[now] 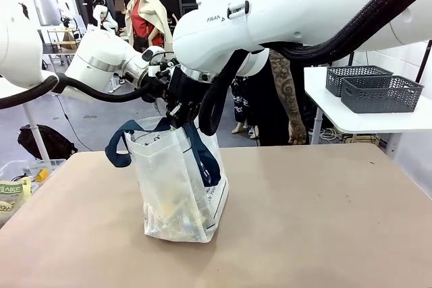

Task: Transfer purchased items from the store into the shopping bag.
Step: Move the Reusable shopping bag to the right side of the table.

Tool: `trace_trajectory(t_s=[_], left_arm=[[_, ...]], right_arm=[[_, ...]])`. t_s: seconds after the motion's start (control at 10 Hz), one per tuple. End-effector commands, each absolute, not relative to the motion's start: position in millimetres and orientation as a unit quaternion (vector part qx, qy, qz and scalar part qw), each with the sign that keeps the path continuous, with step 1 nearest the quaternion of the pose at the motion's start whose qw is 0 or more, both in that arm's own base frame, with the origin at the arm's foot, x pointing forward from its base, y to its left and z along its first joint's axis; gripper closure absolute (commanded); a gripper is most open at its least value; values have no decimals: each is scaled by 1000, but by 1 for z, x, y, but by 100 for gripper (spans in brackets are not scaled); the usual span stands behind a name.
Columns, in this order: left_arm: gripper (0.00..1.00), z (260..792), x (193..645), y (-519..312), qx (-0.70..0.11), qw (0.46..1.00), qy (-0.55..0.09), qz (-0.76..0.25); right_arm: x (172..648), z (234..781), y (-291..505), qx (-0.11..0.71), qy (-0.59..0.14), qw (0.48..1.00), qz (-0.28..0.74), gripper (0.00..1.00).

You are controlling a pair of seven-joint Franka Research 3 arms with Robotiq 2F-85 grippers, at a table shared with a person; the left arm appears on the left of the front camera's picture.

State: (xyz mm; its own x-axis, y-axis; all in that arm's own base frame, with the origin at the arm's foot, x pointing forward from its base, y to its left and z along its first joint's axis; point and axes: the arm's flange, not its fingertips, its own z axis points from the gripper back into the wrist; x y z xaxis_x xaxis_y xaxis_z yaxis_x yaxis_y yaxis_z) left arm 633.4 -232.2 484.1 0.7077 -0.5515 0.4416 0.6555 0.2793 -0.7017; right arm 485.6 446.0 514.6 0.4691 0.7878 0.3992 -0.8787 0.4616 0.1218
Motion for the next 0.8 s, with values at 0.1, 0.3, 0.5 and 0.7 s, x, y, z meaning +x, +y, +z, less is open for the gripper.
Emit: trace_trajectory(t_s=[0.1, 0.3, 0.5, 0.7], left_arm=[[34, 485, 638, -236, -467, 792, -46, -391], [0, 485, 638, -237, -468, 791, -45, -392], [0, 485, 637, -235, -479, 782, -48, -396], [0, 485, 638, -232, -502, 766, -50, -399]], right_arm=[[490, 516, 454, 145, -132, 844, 499, 100], [490, 516, 454, 147, -131, 844, 498, 100], [490, 515, 454, 146, -132, 844, 499, 100], [491, 515, 454, 149, -131, 844, 498, 100]])
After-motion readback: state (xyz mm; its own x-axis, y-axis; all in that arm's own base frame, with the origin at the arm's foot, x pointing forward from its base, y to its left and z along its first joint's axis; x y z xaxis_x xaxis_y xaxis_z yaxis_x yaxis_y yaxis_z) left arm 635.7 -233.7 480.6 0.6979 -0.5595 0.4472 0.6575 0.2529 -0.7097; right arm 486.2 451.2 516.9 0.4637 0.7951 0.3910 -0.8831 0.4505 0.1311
